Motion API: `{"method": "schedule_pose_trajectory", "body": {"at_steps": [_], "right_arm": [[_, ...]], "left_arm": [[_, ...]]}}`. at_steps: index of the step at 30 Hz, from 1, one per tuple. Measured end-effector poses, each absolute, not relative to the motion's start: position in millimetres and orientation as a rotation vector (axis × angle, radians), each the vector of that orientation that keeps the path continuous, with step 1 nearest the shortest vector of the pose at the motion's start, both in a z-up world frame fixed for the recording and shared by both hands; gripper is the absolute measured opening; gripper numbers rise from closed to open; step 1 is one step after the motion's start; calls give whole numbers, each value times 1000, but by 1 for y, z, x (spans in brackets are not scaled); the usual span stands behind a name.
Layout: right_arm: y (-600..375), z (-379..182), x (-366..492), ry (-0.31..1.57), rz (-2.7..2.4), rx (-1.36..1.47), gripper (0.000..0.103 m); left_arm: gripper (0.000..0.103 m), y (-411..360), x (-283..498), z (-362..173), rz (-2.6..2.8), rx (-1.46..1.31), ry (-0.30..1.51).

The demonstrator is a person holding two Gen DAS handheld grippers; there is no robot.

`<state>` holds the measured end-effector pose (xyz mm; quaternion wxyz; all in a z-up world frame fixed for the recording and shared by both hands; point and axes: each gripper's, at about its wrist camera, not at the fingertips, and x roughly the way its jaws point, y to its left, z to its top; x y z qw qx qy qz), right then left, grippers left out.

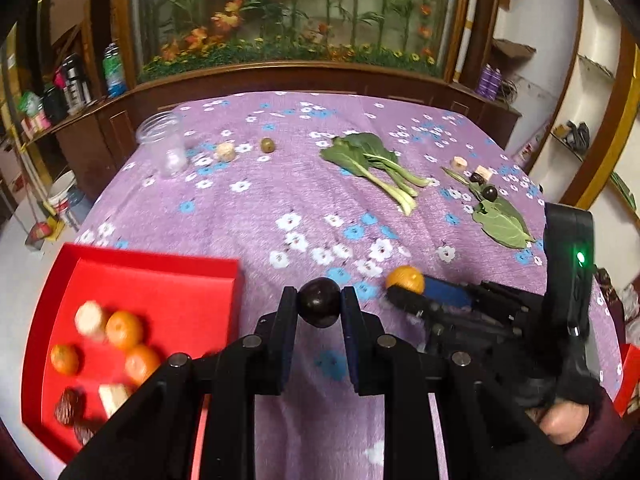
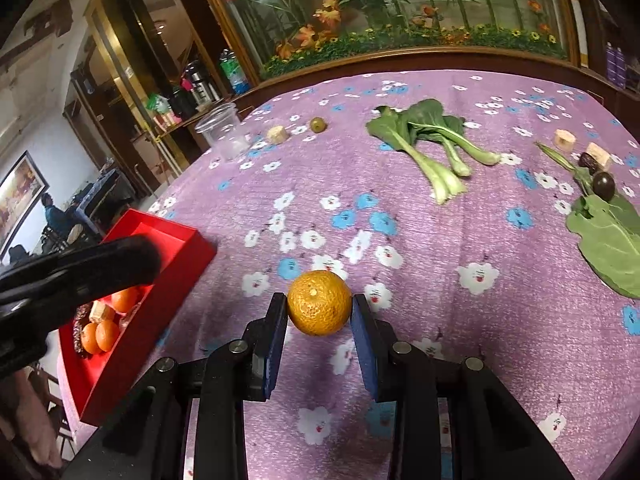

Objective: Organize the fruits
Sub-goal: 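Carry the plum and orange over the red tray and open both tools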

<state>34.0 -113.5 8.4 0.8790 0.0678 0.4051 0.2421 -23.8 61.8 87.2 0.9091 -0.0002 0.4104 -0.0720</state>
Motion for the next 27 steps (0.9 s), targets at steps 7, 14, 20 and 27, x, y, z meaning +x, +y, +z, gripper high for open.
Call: {"method": "schedule_pose_trajectory", "body": {"at_steps": [7,14,20,27], "right_arm": [[-118,10,32,835,453,130,35],[-123,38,-3,783,455,133,35],[-115,55,-26,771,482,147,35],[-95,67,-46,753,516,120,36]], "left_arm": [[21,90,-51,81,-74,-65,839],[21,111,-74,87,-32,-90,804],[21,120,-89,95,-3,-89,772],[21,139,-104,101,52,-96,741]]}}
